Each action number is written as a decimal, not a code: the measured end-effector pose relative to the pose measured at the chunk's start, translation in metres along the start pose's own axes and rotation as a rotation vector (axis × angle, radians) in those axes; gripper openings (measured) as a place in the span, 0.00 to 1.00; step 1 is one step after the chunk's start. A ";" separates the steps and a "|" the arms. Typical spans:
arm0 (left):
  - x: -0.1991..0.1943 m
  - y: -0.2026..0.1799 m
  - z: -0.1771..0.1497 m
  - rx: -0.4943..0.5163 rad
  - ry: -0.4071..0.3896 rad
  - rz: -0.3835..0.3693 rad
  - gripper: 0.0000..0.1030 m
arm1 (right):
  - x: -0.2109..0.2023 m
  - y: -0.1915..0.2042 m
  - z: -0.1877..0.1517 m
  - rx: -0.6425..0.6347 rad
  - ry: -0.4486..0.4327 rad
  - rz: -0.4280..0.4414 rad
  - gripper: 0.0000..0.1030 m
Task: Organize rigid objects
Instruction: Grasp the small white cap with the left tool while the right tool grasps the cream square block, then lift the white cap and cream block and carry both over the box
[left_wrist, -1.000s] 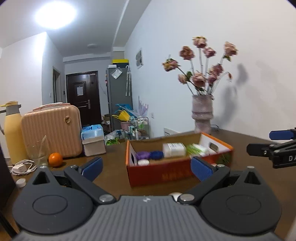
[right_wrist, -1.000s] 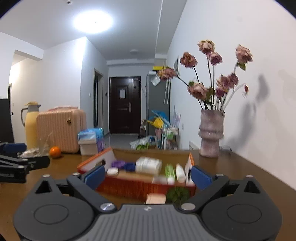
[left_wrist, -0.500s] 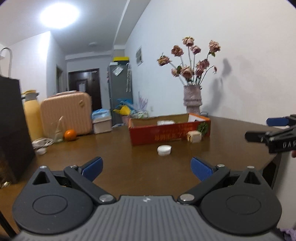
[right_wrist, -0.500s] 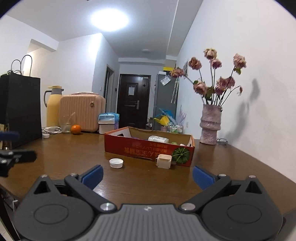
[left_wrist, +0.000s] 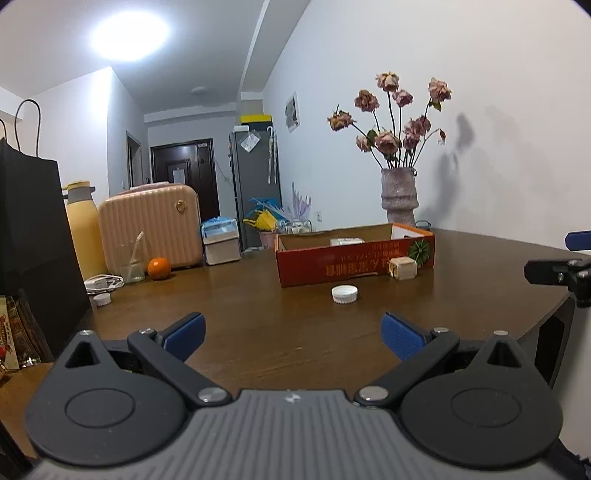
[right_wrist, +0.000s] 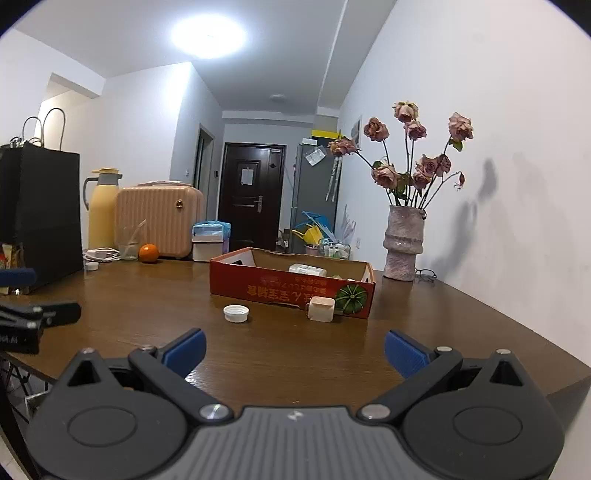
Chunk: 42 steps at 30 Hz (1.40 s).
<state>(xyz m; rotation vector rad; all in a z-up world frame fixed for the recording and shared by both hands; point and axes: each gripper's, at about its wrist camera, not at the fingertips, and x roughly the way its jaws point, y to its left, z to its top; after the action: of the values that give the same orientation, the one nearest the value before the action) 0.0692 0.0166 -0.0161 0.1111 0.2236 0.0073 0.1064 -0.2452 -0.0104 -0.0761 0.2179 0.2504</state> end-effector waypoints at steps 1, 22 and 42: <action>0.003 0.000 0.000 -0.002 0.004 -0.006 1.00 | 0.003 -0.002 -0.001 0.018 0.003 0.003 1.00; 0.197 -0.030 0.060 0.127 0.267 -0.228 1.00 | 0.184 -0.061 0.037 0.155 0.168 0.023 1.00; 0.331 -0.025 0.042 0.006 0.446 -0.333 0.40 | 0.365 -0.055 0.034 0.023 0.388 0.087 0.76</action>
<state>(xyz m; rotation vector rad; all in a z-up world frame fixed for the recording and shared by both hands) 0.4012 -0.0061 -0.0513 0.0759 0.6857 -0.3020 0.4723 -0.2082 -0.0559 -0.0923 0.6106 0.3188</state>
